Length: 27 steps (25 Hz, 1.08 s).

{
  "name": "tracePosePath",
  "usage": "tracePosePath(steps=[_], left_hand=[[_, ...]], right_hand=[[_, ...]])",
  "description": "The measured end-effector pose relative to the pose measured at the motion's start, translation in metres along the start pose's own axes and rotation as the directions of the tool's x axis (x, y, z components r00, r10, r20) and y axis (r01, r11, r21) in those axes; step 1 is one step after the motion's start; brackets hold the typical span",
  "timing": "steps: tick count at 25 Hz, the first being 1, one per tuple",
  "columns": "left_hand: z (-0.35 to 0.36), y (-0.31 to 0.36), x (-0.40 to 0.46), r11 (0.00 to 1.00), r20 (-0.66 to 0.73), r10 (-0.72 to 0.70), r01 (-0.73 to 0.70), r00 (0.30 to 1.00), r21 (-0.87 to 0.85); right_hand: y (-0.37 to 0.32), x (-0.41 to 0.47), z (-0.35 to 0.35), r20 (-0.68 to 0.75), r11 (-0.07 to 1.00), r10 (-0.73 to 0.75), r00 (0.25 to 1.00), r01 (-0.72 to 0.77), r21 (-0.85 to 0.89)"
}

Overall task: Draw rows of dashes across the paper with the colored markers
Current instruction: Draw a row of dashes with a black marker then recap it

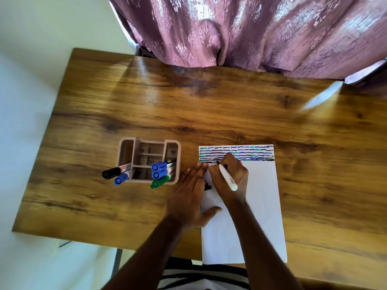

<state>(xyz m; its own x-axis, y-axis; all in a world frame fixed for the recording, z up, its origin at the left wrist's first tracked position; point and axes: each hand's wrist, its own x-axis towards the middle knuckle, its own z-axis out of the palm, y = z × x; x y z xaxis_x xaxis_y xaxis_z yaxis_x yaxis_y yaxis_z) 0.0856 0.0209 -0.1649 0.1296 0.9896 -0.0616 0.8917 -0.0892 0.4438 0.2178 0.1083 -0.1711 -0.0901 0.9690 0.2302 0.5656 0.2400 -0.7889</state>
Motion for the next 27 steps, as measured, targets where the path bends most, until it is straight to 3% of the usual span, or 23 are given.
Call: tracePosePath(steps=[27], left_hand=[[0.001,-0.0016,-0.0012,0.999,0.011,-0.011,0.011,1.0,-0.031]], right_hand=[[0.0014,0.0003,-0.002,-0.015,1.0,0.004,1.0,-0.003,0.005]])
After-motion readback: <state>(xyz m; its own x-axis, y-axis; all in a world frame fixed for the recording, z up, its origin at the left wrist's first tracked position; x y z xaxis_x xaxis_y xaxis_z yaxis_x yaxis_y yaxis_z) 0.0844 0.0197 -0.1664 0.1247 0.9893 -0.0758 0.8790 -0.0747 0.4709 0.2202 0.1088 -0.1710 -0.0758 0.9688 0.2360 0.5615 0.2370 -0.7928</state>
